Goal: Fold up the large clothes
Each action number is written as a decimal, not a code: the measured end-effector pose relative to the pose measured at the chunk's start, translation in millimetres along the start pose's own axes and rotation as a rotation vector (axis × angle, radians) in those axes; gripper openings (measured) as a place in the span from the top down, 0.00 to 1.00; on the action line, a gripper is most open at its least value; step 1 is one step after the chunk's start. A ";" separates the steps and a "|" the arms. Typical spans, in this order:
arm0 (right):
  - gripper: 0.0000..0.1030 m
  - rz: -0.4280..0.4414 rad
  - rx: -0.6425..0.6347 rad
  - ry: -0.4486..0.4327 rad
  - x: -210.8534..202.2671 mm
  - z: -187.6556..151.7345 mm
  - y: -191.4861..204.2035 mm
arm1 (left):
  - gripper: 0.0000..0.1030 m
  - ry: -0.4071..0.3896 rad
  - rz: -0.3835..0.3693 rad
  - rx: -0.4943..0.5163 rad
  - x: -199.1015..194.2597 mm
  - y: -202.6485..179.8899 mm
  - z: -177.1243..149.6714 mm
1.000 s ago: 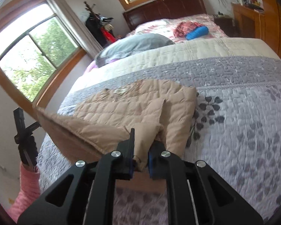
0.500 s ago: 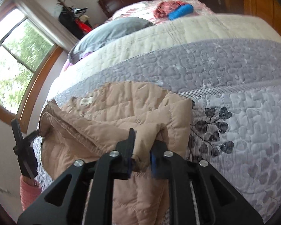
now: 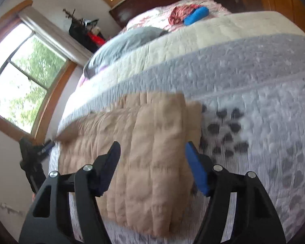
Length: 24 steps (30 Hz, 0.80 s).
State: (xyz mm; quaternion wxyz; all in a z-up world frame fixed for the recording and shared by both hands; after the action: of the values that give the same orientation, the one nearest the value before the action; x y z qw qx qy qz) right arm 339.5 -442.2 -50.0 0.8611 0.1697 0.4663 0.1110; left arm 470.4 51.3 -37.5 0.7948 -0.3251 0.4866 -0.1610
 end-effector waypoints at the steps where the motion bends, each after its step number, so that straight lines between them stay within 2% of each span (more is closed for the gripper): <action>1: 0.36 -0.009 -0.011 0.017 1.9 -9.1 1.8 | 0.59 -0.008 0.032 0.024 -5.1 3.6 -10.0; 3: 0.36 -0.021 -0.028 0.054 8.0 -32.1 4.5 | 0.59 -0.007 0.088 0.072 -7.7 8.7 -29.8; 5: 0.39 -0.012 -0.028 0.074 14.3 -50.2 6.9 | 0.59 0.000 0.164 0.125 -5.2 17.1 -57.3; 6: 0.44 0.011 -0.026 0.084 18.5 -59.4 8.7 | 0.59 0.006 0.174 0.139 -3.9 20.0 -69.0; 8: 0.53 0.026 -0.031 0.100 24.4 -69.3 12.4 | 0.59 -0.009 0.187 0.159 -5.2 21.8 -83.3; 11: 0.68 0.002 -0.066 0.118 34.1 -75.2 20.0 | 0.60 -0.066 0.212 0.194 -10.0 15.7 -96.3; 13: 0.88 -0.030 -0.088 0.115 34.2 -73.2 24.9 | 0.73 -0.093 0.229 0.204 -11.3 11.1 -98.3; 15: 0.92 -0.024 -0.082 0.097 32.4 -68.6 28.6 | 0.85 -0.100 0.239 0.207 -8.2 7.5 -95.8; 16: 0.92 -0.028 -0.077 0.089 30.6 -65.4 27.6 | 0.87 -0.107 0.249 0.210 -5.9 5.9 -94.2; 21: 0.93 -0.067 -0.059 0.094 36.5 -52.1 25.3 | 0.88 -0.116 0.300 0.199 10.9 9.0 -82.4; 24: 0.93 -0.077 -0.044 0.131 53.8 -51.9 21.7 | 0.87 -0.064 0.303 0.170 32.0 24.8 -78.0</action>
State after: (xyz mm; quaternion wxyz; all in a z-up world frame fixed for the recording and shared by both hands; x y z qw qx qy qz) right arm 324.3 -393.7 -108.9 0.8359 0.1249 0.5252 0.0989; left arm 415.6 23.1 -100.1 0.8496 -0.1845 0.4891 -0.0697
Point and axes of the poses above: each gripper's, at about its wrist camera, not at the fingertips, and x roughly the way its jaws point, y to its left, z to its top, the point moved 2 cm from there along x, roughly the way its jaws point, and after that the axes turned 14 degrees about -x, right-handed, at the moved point
